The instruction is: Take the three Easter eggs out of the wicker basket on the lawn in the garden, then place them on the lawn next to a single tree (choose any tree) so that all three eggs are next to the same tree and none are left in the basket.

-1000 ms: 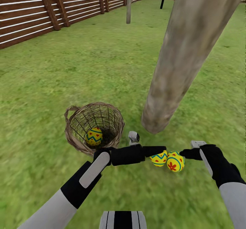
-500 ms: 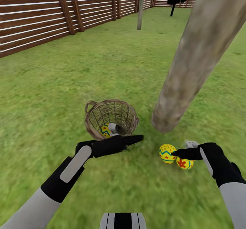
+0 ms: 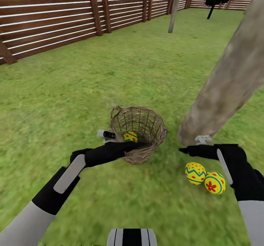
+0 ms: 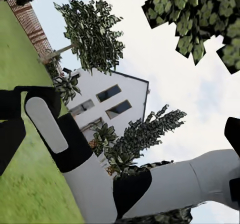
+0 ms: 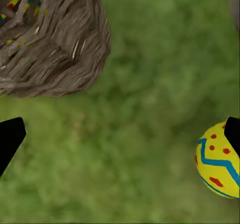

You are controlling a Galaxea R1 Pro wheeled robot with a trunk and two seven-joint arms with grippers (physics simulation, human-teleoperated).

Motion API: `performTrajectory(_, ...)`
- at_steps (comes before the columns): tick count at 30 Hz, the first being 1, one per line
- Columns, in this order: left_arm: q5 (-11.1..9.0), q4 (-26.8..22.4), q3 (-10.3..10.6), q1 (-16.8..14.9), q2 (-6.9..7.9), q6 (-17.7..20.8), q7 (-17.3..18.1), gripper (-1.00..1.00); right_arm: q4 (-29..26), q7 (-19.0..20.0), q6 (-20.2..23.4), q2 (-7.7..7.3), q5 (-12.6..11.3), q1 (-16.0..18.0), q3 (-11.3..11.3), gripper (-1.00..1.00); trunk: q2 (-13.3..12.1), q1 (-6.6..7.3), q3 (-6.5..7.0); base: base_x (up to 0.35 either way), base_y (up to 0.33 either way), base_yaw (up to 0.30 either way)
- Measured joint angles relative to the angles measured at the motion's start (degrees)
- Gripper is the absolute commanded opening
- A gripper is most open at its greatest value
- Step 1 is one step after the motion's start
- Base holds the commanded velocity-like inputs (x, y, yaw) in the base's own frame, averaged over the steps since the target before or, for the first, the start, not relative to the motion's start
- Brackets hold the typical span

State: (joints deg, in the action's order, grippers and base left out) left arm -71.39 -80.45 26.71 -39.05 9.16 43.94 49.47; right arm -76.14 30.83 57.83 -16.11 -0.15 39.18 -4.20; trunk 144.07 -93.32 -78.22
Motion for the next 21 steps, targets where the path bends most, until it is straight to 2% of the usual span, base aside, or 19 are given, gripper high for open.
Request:
performTrajectory(4, -0.06, 0.15, -0.02, 0.02, 1.38, -0.12, 0.77, 1.0, -4.32, 0.32, -0.05, -0.03, -5.02, -1.1, 0.08, 1.0, 0.0, 0.0, 0.0, 0.0, 0.0, 0.3)
performTrajectory(6, -0.11, 0.2, -0.03, 0.07, 1.62, -0.06, 3.21, 1.0, -5.01, 0.15, 0.01, -0.09, -8.68, -1.44, 0.32, 1.0, -0.02, 0.05, 0.44, 0.0, 0.0, 0.3)
performTrajectory(11, -0.05, 0.42, -0.04, 0.09, 1.64, -0.06, 5.09, 1.0, -5.22, 0.14, -0.07, -0.02, -9.87, -1.73, 0.69, 1.0, -0.09, 0.18, 1.54, 0.0, 0.0, 0.3)
performTrajectory(13, -0.08, 0.32, -0.04, 0.09, 1.63, -0.06, 5.19, 1.0, -5.29, 0.04, -0.06, 0.0, -11.48, -1.74, 0.79, 1.0, -0.12, 0.23, 1.99, 0.0, 0.0, 0.3)
performTrajectory(16, -0.03, 0.21, -0.04, 0.09, 1.62, -0.05, 5.24, 1.0, -5.36, -0.25, -0.05, -0.07, -15.44, -1.75, 0.68, 1.0, -0.16, 0.31, 2.65, 0.0, 0.0, 0.3)
performTrajectory(18, -0.01, 0.12, -0.09, 0.09, 1.62, -0.05, 5.25, 1.0, -5.45, -0.35, -0.1, -0.24, -20.25, -1.75, 0.42, 1.0, -0.18, 0.36, 3.1, 0.0, 0.0, 0.3)
performTrajectory(21, 0.0, 0.1, -0.12, 0.09, 1.67, -0.05, 5.3, 1.0, -5.47, -0.44, -0.14, -0.17, -22.52, -1.75, 0.29, 1.0, -0.23, 0.44, 3.76, 0.0, 0.0, 0.3)
